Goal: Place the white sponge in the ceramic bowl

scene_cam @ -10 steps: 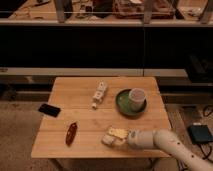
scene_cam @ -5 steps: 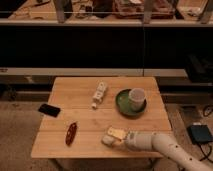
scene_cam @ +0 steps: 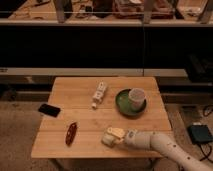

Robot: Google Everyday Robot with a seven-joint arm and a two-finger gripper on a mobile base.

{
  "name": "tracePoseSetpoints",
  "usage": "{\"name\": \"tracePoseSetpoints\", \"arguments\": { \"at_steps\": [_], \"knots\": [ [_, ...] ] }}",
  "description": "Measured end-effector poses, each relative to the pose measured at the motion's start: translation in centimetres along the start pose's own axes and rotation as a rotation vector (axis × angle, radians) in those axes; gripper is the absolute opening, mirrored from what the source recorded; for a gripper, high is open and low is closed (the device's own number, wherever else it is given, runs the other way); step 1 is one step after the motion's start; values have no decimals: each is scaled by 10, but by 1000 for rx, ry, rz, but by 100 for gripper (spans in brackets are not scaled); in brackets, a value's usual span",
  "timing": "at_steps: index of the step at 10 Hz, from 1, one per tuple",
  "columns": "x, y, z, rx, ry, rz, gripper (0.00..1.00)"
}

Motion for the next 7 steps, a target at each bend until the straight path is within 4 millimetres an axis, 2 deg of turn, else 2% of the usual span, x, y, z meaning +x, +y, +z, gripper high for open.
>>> {"name": "tracePoseSetpoints", "arguments": {
  "at_steps": [7],
  "knots": [
    [16,-5,19,-25,22,10,78]
  ]
}}
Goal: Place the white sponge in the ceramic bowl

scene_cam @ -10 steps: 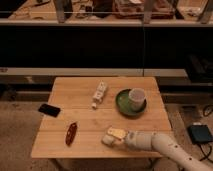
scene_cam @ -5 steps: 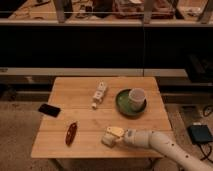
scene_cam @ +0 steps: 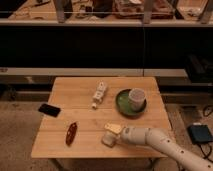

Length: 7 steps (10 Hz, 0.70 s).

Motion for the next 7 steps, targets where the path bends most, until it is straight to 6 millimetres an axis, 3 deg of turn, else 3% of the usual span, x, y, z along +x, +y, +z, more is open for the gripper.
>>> {"name": "tracePoseSetpoints", "arguments": {
  "at_steps": [3,7],
  "knots": [
    [8,17,5,-49,24,18,52],
    [25,42,-7,-134,94,81,12]
  ]
}}
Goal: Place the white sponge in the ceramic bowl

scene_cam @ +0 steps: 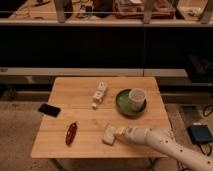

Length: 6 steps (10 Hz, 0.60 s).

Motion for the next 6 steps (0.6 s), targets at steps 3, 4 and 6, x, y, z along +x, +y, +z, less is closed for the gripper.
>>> {"name": "tracePoseSetpoints", "arguments": {
  "at_steps": [3,4,6],
  "knots": [
    [-5,-6,-6,-7,14,15,0],
    [-9,-12,-7,3,13,15,0],
    [-19,-27,-11,39,0,28,0]
  ]
}}
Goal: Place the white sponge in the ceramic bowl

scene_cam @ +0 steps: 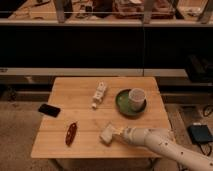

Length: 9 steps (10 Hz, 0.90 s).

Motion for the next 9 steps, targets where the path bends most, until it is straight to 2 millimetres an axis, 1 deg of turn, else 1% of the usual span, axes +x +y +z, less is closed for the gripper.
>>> {"name": "tracePoseSetpoints", "arguments": {
  "at_steps": [2,3,4,7,9],
  "knots": [
    [-7,-18,-9,31,-7,4,0],
    [-5,-26,-17,36,4,6,0],
    [4,-34,-27,34,27,15,0],
    [55,-60,-73,37,147,61,0],
    [89,-66,-95,52,203,126,0]
  ]
}}
